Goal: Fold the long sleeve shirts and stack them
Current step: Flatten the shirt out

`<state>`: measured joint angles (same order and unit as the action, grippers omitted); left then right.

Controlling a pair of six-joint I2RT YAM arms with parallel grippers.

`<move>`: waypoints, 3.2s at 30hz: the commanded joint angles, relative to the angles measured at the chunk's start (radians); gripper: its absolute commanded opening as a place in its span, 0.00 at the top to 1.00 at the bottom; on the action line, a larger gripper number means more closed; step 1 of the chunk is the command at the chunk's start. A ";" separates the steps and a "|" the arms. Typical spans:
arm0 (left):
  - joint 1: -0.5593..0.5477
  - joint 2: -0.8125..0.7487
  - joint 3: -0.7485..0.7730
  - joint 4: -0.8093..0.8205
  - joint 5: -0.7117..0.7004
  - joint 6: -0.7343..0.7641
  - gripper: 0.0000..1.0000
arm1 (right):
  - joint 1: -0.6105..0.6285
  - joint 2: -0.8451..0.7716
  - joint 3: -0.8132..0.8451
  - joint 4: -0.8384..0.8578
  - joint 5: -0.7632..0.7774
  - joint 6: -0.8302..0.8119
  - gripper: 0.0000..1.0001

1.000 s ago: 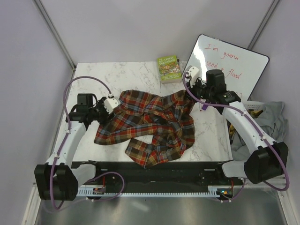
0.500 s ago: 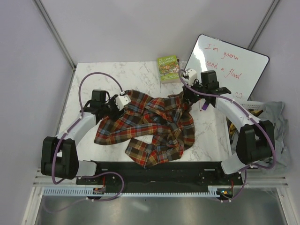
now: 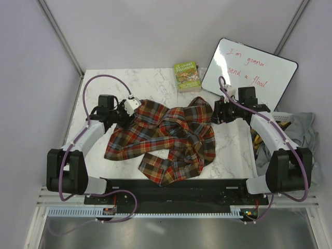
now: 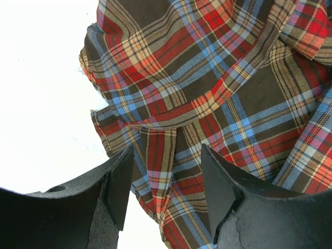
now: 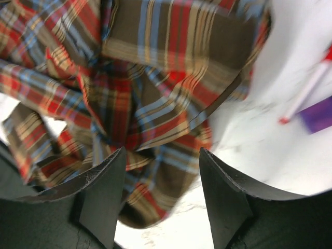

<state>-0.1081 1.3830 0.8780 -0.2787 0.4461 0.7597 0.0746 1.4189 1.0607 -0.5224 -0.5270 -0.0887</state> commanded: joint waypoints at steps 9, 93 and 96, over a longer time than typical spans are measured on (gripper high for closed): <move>0.042 -0.006 0.041 0.041 0.055 -0.146 0.38 | 0.005 0.032 -0.274 0.387 -0.080 0.504 0.49; 0.056 0.327 -0.114 0.549 0.220 0.463 0.56 | -0.064 0.114 -0.041 0.570 -0.218 0.647 1.00; 0.058 0.338 -0.108 0.559 0.212 0.457 0.59 | -0.068 0.112 -0.039 0.576 -0.223 0.650 1.00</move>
<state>-0.0551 1.7050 0.7418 0.2939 0.6323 1.1793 0.0189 1.5349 0.9775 -0.0059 -0.7296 0.5510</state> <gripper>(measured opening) 0.424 0.010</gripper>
